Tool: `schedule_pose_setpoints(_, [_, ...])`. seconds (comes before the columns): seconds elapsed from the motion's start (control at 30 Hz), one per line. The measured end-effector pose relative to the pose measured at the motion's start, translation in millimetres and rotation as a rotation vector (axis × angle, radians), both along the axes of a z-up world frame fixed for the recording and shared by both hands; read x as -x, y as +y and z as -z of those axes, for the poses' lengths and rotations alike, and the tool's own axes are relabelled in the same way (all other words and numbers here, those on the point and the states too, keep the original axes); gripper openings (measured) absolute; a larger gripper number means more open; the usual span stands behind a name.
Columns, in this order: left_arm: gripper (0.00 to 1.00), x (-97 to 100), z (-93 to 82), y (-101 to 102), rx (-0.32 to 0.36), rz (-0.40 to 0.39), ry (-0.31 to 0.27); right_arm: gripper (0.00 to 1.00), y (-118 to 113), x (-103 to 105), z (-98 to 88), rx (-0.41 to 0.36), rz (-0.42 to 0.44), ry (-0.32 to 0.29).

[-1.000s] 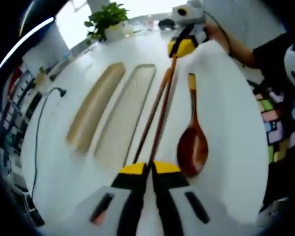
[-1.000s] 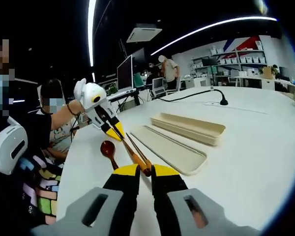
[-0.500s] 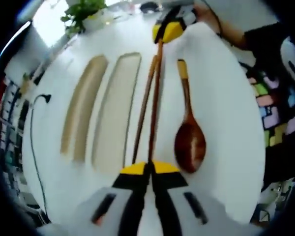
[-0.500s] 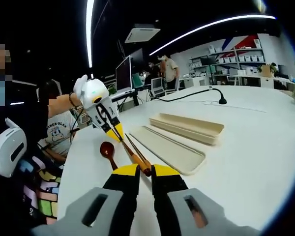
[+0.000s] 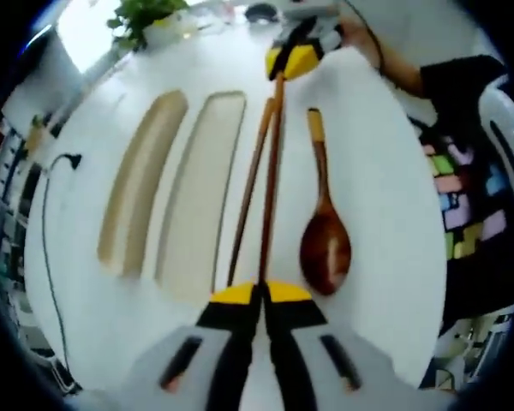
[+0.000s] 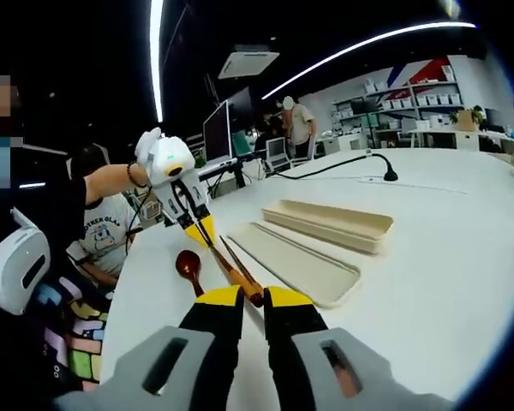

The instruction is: Arrange the utensils inside the cutlery case until each visible utensil rests in its matching compartment.

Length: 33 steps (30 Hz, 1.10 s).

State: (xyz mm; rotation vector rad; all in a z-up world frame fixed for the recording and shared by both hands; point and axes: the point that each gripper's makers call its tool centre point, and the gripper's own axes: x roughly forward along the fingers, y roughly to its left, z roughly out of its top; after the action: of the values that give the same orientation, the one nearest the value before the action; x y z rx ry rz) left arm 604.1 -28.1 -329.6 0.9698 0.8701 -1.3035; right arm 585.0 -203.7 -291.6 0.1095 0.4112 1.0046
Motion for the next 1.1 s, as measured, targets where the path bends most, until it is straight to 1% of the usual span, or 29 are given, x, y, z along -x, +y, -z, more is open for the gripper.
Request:
schedule_pose_setpoints(0.1, [0.02,0.7,-5.2,-0.3,-0.006,0.014,-0.018,0.08,-0.2,0.3,-3.7,-0.003,0.002,-0.013])
schedule_pose_setpoints(0.17, [0.03,-4.3,-10.3,-1.0,0.003,0.004,-0.051,0.08,-1.2,-0.7,-6.2,-0.009,0.007,-0.02])
schedule_pose_setpoints(0.27, [0.03,-3.1,-15.4,-0.9,0.0,0.009,-0.047,0.08,-1.2,-1.0,-9.1,-0.016,0.006,-0.029])
schedule_pose_setpoints(0.43, [0.03,-5.7,-23.8,-0.4,-0.014,0.022,-0.074,0.08,-0.4,-2.5,-15.8,-0.01,0.006,-0.049])
schedule_pose_setpoints(0.47, [0.03,-7.4,-25.5,-0.6,-0.015,0.025,-0.081,0.08,-0.6,-3.9,-17.9,-0.007,0.009,-0.053])
schedule_pose_setpoints(0.53, [0.03,-12.5,-29.9,-2.4,-0.007,0.024,-0.089,0.08,-2.7,-7.3,-26.5,0.002,0.019,-0.078])
schedule_pose_setpoints(0.63, [0.03,-17.5,-35.4,-5.5,0.002,0.016,-0.096,0.08,-4.5,-12.1,-33.6,0.009,0.03,-0.087])
schedule_pose_setpoints(0.77, [0.03,-22.0,-43.5,-5.2,-0.018,0.03,-0.126,0.08,-4.7,-17.4,-37.9,0.025,0.035,-0.097])
schedule_pose_setpoints(0.87, [0.03,-25.3,-48.5,-4.9,-0.028,0.022,-0.117,0.09,-4.8,-23.8,-40.2,0.026,0.051,-0.098])
schedule_pose_setpoints(1.1, [0.03,-45.8,-60.9,-5.6,-0.072,0.025,-0.141,0.09,-6.2,-39.2,-47.7,0.033,0.07,-0.101])
